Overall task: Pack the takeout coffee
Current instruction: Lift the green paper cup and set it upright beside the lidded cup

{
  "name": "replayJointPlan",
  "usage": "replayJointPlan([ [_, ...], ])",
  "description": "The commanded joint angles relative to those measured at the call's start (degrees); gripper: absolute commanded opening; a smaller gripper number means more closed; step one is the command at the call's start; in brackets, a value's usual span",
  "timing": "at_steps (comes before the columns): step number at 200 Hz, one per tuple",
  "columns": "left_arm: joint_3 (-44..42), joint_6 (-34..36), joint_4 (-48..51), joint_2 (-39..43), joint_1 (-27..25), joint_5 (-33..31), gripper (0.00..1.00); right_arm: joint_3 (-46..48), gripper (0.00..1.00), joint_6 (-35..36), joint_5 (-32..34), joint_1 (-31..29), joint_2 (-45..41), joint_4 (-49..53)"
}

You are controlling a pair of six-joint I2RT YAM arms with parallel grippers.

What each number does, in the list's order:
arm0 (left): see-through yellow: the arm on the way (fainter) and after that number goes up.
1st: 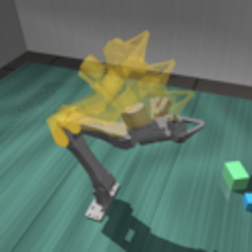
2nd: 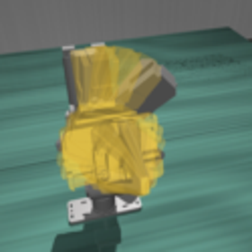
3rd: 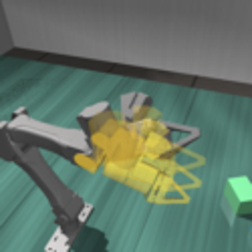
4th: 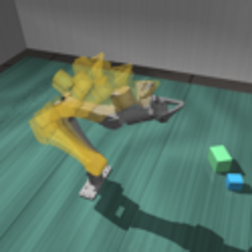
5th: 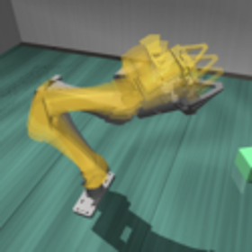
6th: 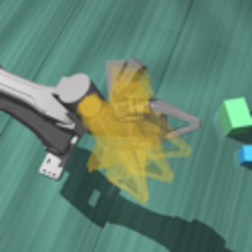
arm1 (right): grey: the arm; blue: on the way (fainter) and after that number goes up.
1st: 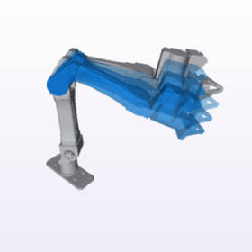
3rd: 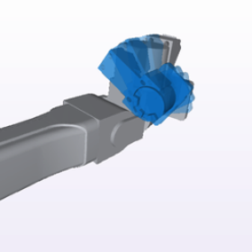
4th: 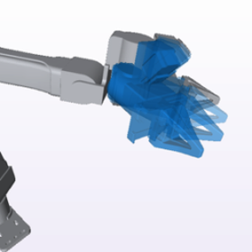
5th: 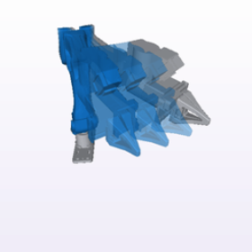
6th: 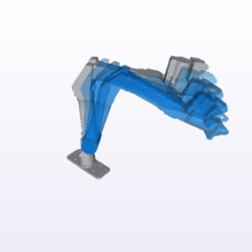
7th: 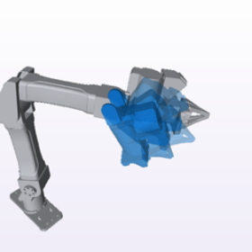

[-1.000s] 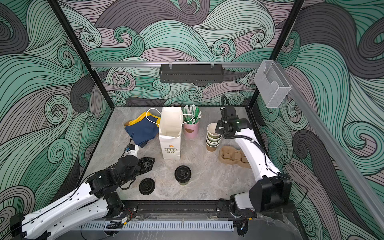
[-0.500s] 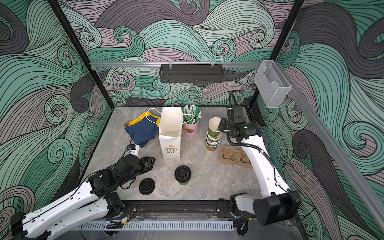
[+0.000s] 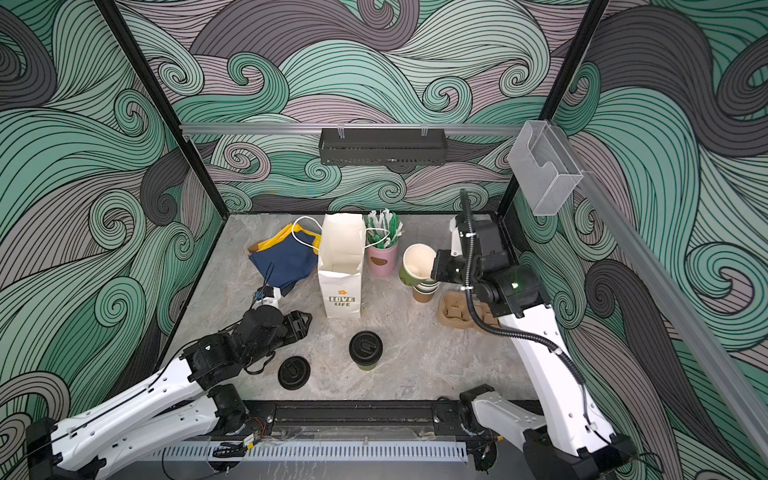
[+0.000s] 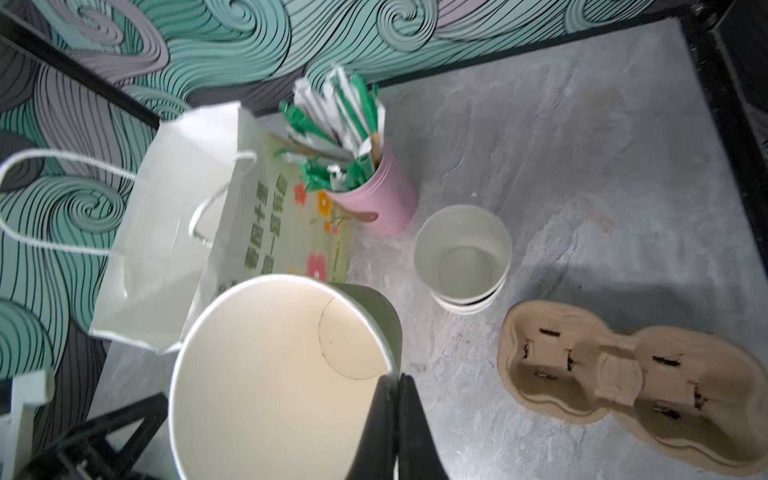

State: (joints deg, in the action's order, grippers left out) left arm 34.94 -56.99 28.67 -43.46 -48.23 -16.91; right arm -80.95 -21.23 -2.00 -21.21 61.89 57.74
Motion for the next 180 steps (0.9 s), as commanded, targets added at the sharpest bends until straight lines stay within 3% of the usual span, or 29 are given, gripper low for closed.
replayJointPlan([
  [1, 1.6, -0.3, -0.7, -0.9, 0.9, 0.3, 0.66, 6.2, 0.00, 0.1, -2.1, -4.7, -3.4, 4.9],
  [43, 0.0, -3.0, -0.2, -1.8, 1.7, 1.1, 0.65, 21.1, 0.00, -3.9, -3.0, -12.6, -10.9, -2.5],
  [95, -2.6, -7.4, 6.3, 3.0, 1.9, 0.0, 0.65, 33.7, 0.00, -6.6, -2.5, -13.2, -14.2, -11.8],
  [129, -4.7, -9.5, 9.1, 7.3, 2.1, -0.8, 0.65, 36.8, 0.00, -5.8, -1.7, -13.4, -13.4, -14.5],
  [180, -6.1, -10.7, 10.2, 8.8, 2.2, -0.6, 0.65, 37.4, 0.00, -5.0, 5.6, -13.5, -10.1, -14.7],
])
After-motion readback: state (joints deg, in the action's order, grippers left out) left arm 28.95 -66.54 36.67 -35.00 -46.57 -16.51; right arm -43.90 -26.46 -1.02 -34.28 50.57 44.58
